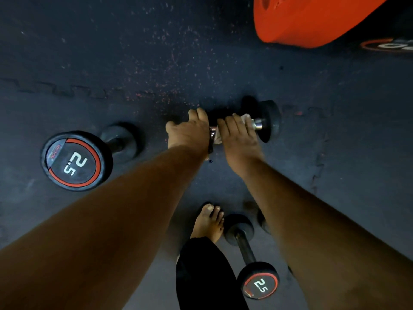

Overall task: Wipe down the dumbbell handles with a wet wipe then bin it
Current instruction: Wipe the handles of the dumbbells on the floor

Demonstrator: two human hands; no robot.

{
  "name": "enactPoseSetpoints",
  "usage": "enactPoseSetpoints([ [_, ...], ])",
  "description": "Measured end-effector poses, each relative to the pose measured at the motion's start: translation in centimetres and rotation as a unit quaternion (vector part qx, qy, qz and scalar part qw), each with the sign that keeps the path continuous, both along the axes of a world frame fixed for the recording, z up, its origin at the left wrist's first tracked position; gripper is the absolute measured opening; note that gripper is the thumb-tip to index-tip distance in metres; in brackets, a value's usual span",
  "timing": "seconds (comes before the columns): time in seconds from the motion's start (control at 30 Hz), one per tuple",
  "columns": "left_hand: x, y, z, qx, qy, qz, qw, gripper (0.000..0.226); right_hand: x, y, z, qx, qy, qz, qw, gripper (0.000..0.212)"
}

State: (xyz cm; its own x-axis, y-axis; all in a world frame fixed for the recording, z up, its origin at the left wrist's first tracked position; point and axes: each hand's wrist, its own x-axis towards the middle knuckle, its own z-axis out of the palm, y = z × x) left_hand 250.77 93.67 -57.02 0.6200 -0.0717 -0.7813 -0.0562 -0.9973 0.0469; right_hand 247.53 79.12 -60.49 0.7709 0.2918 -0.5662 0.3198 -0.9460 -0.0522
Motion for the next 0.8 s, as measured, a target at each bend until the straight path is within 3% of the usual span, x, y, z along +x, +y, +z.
enactPoseSetpoints([
  [0.1, -0.4, -0.1, -0.2, 0.003, -0.004, 0.004, 1.000, 0.130, -0.6, -0.8, 0.3, -0.042, 0.007, 0.025, 0.999, 0.071],
  [0.23, -0.7, -0.1, -0.2, -0.005, -0.012, 0.000, 1.000, 0.126, 4.9, 0.1, 0.3, -0.062, 0.095, 0.002, 0.994, 0.030],
  [0.3, -0.5, 0.0, 0.0, -0.003, -0.009, -0.008, 1.000, 0.128, 6.4, 0.1, 0.3, -0.071, 0.137, 0.004, 0.988, 0.025],
  [0.43, -0.1, 0.1, 0.3, 0.001, 0.005, -0.009, 1.000, 0.130, 2.1, -1.7, 0.3, -0.060, 0.027, 0.007, 0.998, 0.048],
  [0.53, -0.3, 0.0, 0.2, 0.006, 0.009, -0.012, 1.000, 0.128, -0.3, -2.8, 0.9, -0.112, -0.023, 0.038, 0.993, 0.060],
  [0.7, -0.3, 0.0, 0.4, 0.007, 0.008, -0.021, 1.000, 0.131, 4.7, -1.6, 0.4, -0.103, 0.080, 0.020, 0.991, 0.036],
  [0.8, 0.1, 0.1, 0.4, 0.006, 0.010, -0.020, 1.000, 0.131, 5.7, -1.4, 0.3, -0.073, 0.110, -0.007, 0.991, 0.041],
])
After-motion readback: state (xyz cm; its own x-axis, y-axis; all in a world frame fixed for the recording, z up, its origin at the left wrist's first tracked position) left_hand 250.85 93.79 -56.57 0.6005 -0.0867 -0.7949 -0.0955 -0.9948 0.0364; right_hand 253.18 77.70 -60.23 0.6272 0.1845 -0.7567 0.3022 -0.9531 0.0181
